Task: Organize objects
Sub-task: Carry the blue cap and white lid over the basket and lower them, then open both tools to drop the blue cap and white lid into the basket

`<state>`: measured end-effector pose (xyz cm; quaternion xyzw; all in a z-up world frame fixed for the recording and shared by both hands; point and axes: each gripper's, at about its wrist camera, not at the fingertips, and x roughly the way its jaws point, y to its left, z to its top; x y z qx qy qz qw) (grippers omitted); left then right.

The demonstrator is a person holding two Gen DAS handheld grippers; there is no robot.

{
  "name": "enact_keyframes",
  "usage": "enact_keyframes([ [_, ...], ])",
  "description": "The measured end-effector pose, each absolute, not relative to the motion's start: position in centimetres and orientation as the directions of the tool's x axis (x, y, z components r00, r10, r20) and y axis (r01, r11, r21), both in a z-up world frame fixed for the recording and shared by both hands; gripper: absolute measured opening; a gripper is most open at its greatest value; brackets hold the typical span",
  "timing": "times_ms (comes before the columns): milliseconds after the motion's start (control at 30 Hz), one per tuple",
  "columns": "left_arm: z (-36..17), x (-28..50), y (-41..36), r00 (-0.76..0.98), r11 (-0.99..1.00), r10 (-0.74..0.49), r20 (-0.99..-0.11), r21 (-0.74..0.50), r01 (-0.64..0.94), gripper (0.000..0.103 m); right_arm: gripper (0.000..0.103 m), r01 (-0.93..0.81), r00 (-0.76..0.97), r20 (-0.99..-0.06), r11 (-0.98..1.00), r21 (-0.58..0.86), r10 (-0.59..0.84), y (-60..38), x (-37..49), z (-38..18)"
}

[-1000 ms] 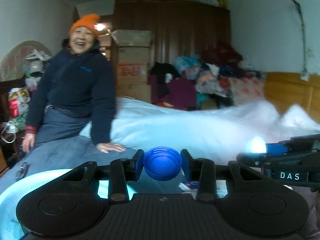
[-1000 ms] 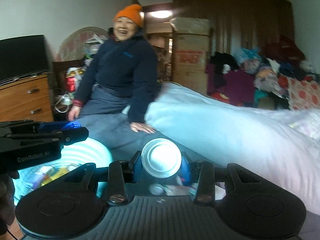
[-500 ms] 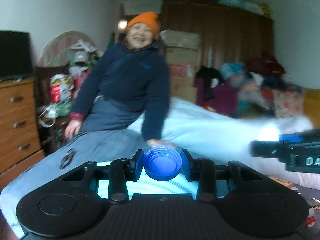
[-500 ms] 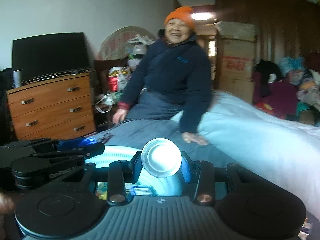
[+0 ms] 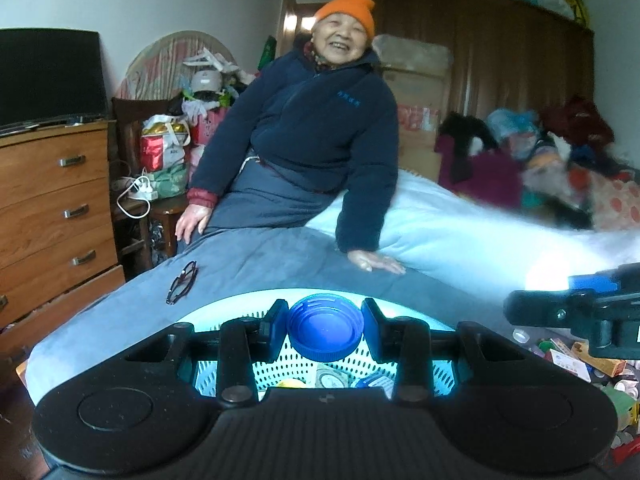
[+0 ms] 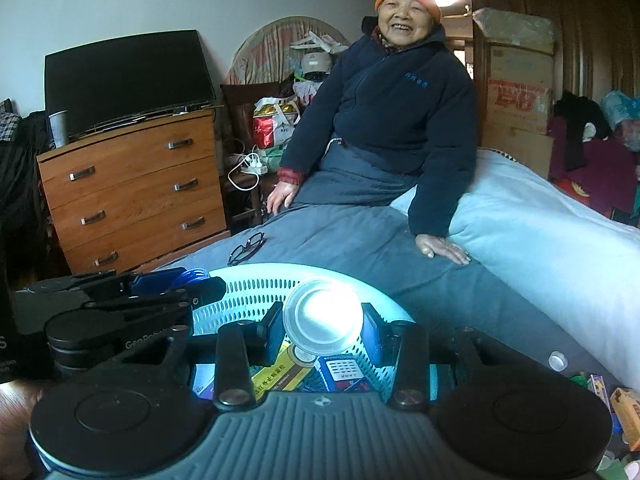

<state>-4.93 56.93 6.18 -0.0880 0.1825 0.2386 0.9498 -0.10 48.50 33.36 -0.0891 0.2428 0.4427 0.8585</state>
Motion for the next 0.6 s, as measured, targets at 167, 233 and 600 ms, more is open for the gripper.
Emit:
enact_keyframes([
  [167, 6.1, -4.8, 57.1, 0.818, 0.871, 0.419, -0.395, -0.078, -0.484, 0.04, 0.042, -0.803, 0.487, -0.506, 0.593, 0.062, 0.713, 49.1, 0.4, 32.6],
  [233, 6.0, -4.6, 57.3, 0.816, 0.872, 0.419, -0.398, -0.075, -0.484, 0.04, 0.042, -0.803, 0.485, -0.507, 0.592, 0.064, 0.712, 49.3, 0.5, 32.4],
  [600, 5.8, -4.5, 57.5, 0.809, 0.87, 0.42, -0.41, -0.072, -0.488, 0.04, 0.043, -0.804, 0.484, -0.512, 0.592, 0.062, 0.71, 49.4, 0.9, 31.8],
])
